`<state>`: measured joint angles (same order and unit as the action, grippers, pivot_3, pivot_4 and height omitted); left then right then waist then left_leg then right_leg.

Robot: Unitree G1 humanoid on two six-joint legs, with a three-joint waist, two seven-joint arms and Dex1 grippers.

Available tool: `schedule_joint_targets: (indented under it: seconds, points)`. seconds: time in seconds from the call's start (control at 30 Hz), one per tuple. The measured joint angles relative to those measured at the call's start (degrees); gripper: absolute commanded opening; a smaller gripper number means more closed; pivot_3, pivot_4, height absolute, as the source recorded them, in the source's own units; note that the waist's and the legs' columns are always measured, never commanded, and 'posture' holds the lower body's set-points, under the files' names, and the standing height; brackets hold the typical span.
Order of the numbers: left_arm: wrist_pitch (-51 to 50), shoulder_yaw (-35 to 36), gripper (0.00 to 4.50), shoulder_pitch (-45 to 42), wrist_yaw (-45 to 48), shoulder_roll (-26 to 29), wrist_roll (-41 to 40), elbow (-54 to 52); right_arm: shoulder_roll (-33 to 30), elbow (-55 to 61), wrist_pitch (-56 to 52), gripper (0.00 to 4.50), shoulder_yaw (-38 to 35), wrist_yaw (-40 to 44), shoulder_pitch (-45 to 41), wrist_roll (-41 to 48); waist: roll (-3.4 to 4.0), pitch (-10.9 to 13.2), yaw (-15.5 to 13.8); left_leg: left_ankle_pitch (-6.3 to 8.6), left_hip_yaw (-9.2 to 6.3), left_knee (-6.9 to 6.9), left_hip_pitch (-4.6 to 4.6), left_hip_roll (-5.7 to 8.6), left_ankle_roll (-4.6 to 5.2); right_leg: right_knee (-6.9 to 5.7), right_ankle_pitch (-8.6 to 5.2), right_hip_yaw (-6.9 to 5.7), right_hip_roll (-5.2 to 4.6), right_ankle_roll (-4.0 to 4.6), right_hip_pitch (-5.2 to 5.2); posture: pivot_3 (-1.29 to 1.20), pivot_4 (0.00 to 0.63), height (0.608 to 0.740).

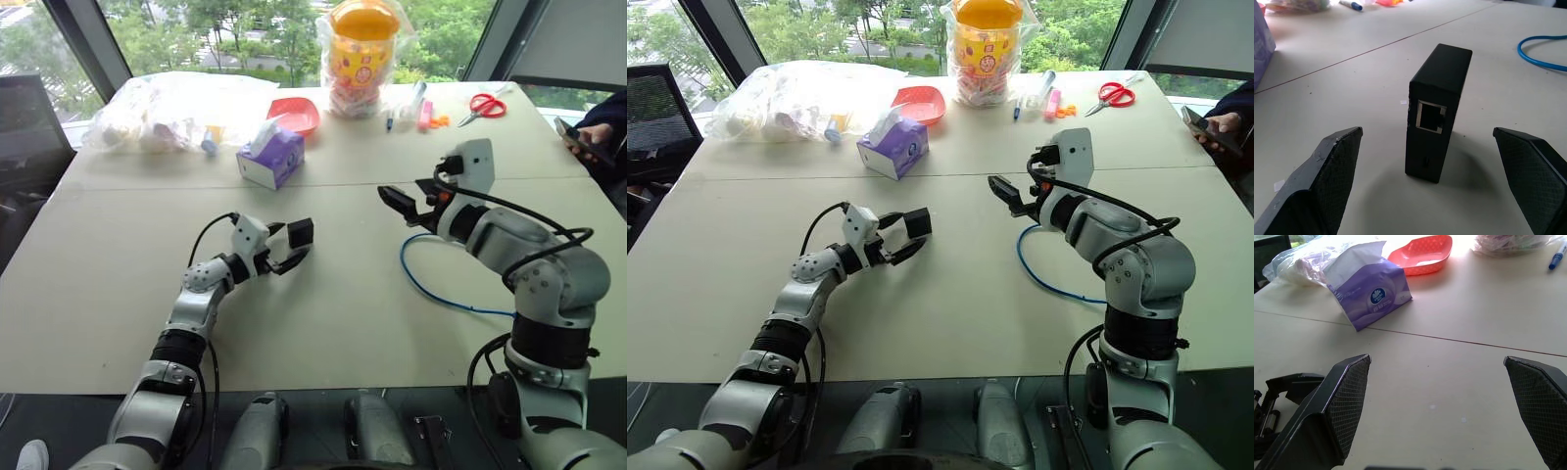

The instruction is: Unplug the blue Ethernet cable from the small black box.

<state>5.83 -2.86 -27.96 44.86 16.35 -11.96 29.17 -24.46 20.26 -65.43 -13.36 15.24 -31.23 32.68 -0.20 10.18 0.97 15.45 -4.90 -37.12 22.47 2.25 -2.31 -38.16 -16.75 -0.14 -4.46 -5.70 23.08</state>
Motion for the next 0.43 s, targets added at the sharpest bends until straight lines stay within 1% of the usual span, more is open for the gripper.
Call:
schedule_joint_targets:
  seconds: [0.07,0.17,0.27,0.43]
  points:
    - [-1.43,1.12,4.37,0.03,0.02,1.47,-0.37,-1.33,-2.03,1.38,-0.25,4.50,1.37,1.75,2.58,0.21,0.00,0.00,-0.06,0.01,0.00,0.00,0.02,0.00,0.01,0.01,0.00,0.00,0.00,0.00,0.00,0.00,0.150,0.740]
    - [-5.48,3.64,4.37,0.24,0.60,4.86,-2.43,-5.83,-6.73,4.52,-0.63,4.50,3.65,6.21,8.57,1.36,0.00,0.00,-0.18,0.04,0.03,-0.01,0.04,0.03,0.07,0.06,0.00,0.00,-0.05,-0.01,-0.01,0.00,0.150,0.740]
    - [-10.51,4.82,4.37,1.66,1.29,7.27,-4.68,-11.97,-11.32,7.73,-0.67,4.50,3.67,10.54,12.56,3.27,-0.01,0.01,-0.19,0.05,0.04,-0.03,0.04,0.03,0.09,0.09,0.01,0.01,-0.06,-0.02,-0.04,0.00,0.150,0.740]
    - [-17.08,5.82,4.37,5.62,3.28,11.20,-7.33,-19.90,-16.35,9.62,-0.45,4.50,2.50,15.12,15.37,5.31,-0.02,0.01,-0.09,0.05,0.02,-0.03,-0.03,-0.02,0.09,0.08,0.00,0.01,-0.02,-0.02,-0.09,0.00,0.150,0.740]
